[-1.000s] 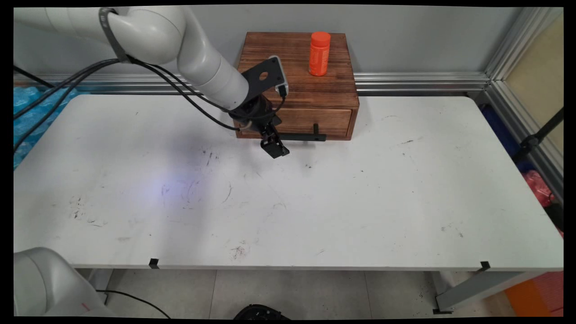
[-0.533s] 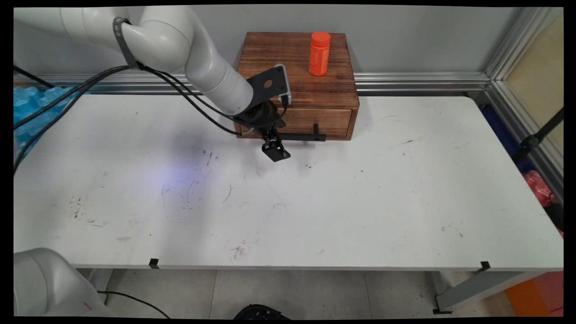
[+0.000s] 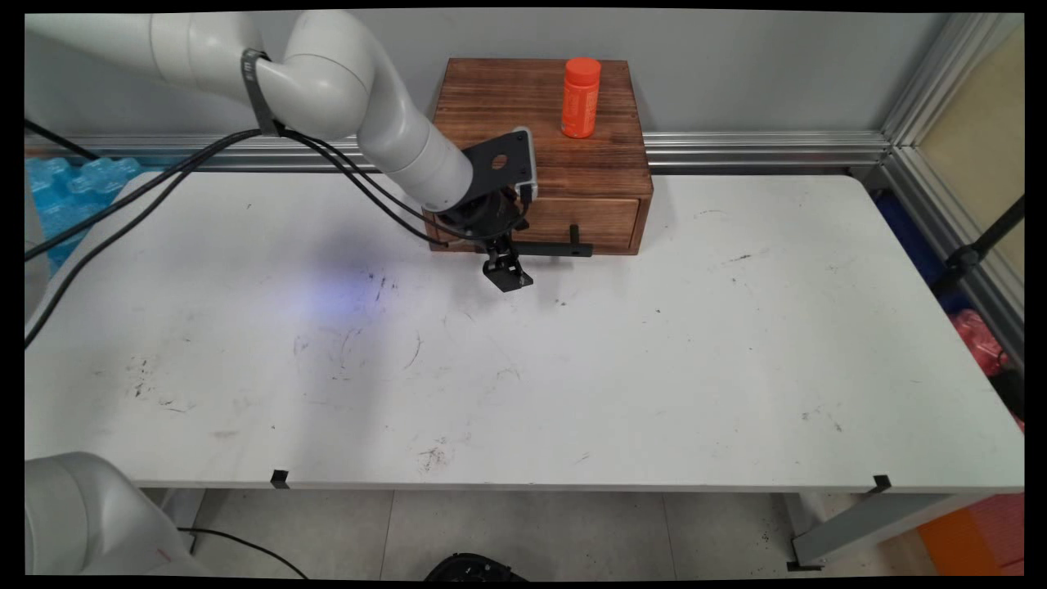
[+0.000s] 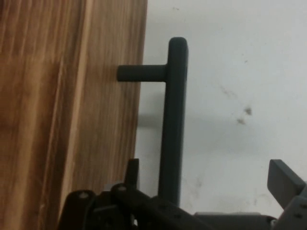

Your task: Open the drawer

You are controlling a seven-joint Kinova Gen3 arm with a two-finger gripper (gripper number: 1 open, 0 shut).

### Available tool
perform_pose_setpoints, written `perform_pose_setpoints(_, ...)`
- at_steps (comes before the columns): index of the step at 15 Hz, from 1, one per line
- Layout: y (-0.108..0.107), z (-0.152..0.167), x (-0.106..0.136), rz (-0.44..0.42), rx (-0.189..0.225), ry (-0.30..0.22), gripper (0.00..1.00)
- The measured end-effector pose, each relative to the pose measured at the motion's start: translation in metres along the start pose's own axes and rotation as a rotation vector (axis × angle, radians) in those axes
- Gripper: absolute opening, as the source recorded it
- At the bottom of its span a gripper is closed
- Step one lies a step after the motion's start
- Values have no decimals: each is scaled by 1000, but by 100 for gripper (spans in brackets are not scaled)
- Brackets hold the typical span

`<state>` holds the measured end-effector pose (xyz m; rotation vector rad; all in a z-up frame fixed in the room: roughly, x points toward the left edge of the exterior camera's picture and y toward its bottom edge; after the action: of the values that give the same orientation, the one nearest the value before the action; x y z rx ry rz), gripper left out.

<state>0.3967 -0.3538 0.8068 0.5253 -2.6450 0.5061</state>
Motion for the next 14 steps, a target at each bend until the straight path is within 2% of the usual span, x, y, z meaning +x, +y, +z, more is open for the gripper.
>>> perform_pose_setpoints(14,3,39,-11,12,-13,-25,100)
